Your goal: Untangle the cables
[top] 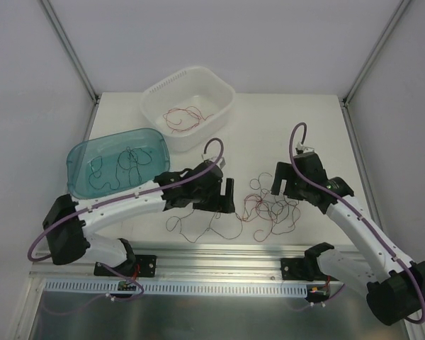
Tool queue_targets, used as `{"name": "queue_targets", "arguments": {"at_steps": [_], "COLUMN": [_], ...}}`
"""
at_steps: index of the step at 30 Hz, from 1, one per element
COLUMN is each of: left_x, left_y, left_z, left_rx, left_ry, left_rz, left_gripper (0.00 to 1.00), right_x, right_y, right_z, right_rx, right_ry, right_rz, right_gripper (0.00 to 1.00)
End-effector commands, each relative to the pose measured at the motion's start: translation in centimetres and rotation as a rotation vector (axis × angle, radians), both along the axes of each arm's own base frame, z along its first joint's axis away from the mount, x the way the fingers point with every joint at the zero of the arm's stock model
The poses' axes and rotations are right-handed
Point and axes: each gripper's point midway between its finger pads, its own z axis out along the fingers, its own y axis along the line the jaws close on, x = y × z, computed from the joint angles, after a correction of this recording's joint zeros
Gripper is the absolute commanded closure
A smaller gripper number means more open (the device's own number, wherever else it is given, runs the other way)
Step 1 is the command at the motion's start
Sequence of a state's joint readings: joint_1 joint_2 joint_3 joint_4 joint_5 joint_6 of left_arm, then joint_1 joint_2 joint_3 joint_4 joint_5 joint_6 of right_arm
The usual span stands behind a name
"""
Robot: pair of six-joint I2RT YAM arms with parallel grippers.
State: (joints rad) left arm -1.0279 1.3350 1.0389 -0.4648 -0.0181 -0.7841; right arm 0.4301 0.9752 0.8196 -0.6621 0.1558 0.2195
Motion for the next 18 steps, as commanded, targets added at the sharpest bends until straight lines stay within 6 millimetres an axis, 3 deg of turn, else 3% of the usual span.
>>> {"name": "queue_targets", "arguments": {"at_steps": [1, 2, 4, 5, 8, 10, 11, 13, 16, 18], "left_x": [1.5, 1.4, 1.8, 1.7, 1.8, 1.7, 1.8, 1.6, 1.4, 1.7], "left_y": [-4.0, -4.7, -5.9, -6.3, -7.1, -7.0, -7.0, -6.7, -6.3, -5.8], "left_z": [0.4, -1.2, -1.9, -3.5, -5.6, -7.0, -7.3, -8.0, -7.2, -6.4], "left_rx": [-0.065, -0.027, -0.015, 0.018, 0.062, 0.092, 0.098, 0.115, 0.102, 0.1], "left_ry": [-0.015, 0.002, 0.01, 0.033, 0.048, 0.057, 0.059, 0.066, 0.048, 0.015], "left_rz": [0.069, 0.065, 0.066, 0.064, 0.063, 0.074, 0.076, 0.079, 0.076, 0.079], "left_gripper": [0.22, 0.25, 0.28, 0.32, 0.38, 0.49, 0.53, 0.71, 1.0, 1.0], "right_x": [0.0, -0.1, -0.2, -0.2, -0.3, -0.2, -0.2, 0.0, 0.1, 0.5], "right_y": [0.6, 0.7, 1.0, 1.3, 2.2, 2.9, 3.2, 4.2, 5.8, 6.8], "right_z": [0.0, -0.1, -0.5, -0.6, -1.2, -1.5, -1.8, -2.3, -3.2, -3.3], "right_rx": [0.066, 0.074, 0.096, 0.103, 0.137, 0.154, 0.163, 0.178, 0.197, 0.213], "right_ry": [-0.032, -0.034, -0.029, -0.027, -0.017, -0.015, -0.006, 0.001, 0.023, 0.015], "right_rz": [-0.052, -0.055, -0.054, -0.051, -0.041, -0.03, -0.034, -0.017, 0.01, 0.023], "right_gripper": [0.05, 0.05, 0.05, 0.05, 0.05, 0.05, 0.05, 0.05, 0.05, 0.05]}}
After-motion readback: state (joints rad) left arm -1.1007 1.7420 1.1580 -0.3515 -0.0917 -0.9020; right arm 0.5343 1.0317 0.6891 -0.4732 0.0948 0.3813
